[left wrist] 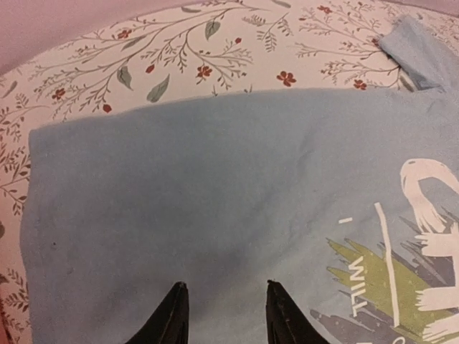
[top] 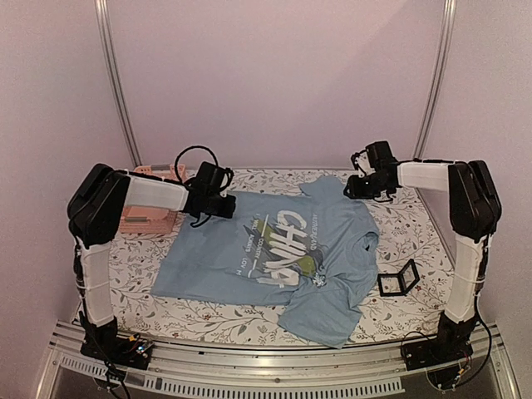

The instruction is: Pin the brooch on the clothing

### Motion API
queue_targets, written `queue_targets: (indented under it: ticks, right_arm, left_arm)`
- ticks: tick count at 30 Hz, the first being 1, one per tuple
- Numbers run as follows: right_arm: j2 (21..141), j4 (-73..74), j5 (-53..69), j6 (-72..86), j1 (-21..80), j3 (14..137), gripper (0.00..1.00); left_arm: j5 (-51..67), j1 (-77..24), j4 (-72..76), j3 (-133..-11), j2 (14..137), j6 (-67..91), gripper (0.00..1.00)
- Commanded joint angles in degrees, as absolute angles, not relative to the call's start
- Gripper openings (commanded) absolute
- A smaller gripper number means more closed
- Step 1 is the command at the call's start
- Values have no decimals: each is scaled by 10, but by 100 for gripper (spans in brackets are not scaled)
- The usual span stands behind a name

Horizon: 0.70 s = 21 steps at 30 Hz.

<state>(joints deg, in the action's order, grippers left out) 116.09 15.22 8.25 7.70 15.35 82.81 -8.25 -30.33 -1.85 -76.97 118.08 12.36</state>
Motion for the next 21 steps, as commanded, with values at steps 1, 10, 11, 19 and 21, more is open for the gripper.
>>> queue_targets:
  ticks: [1,10,11,19,21]
  right_arm:
    - [1225,220,65,80,152,899,33]
    - [1377,333,64,110,152,1047,15]
    - [1391,342,64,112,152,1067,15]
    - [1544,431,81,134,139,1324,17]
    - [1573,429,95,127,138,1364,17]
  left_arm:
    - [-136,-298,-49,-770,1207,185,37]
    - [-102,-241,-31,-767,1266,258,36]
    - [-101,-238,-31,-774,1273,260,36]
    - [-60,-193,-56,-880,1353,279,37]
    - [-64,-187,-55,-904,1361,273,37]
